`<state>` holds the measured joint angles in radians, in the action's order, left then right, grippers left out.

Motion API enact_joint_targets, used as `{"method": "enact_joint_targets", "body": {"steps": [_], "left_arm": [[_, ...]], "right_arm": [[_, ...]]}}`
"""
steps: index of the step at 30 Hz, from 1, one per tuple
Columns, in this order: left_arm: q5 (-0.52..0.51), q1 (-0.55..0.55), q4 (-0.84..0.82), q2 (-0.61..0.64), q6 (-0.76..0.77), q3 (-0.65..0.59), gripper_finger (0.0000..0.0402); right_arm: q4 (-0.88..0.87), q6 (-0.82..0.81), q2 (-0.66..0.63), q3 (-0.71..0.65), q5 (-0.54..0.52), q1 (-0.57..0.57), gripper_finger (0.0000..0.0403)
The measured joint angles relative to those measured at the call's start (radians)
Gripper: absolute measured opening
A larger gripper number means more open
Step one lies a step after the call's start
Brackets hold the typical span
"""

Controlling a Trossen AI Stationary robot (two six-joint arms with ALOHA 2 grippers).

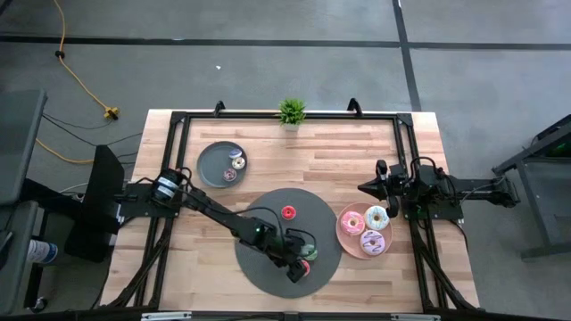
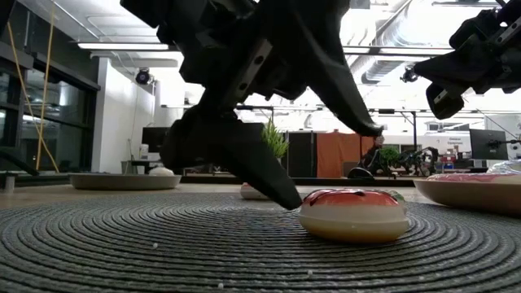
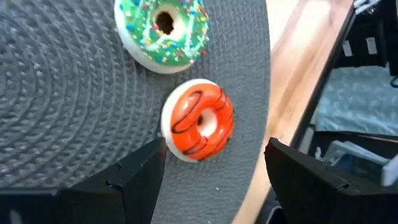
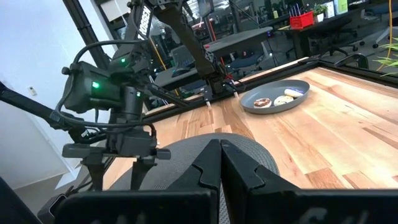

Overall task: Pick & Place donuts
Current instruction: Put the small red donut on the gray plate

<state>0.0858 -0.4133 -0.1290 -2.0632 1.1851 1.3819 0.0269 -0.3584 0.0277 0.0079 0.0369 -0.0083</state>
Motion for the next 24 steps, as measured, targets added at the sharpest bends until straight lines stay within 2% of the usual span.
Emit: {"method": "enact_joint_targets", "body": {"steps": [24], "left_arm": [[-0.032,0.0,-0.019,0.0,0.024,0.0,0.0264]], "right_arm": [[0.0,0.0,-0.001,0.0,0.0,0.0,0.0]]}}
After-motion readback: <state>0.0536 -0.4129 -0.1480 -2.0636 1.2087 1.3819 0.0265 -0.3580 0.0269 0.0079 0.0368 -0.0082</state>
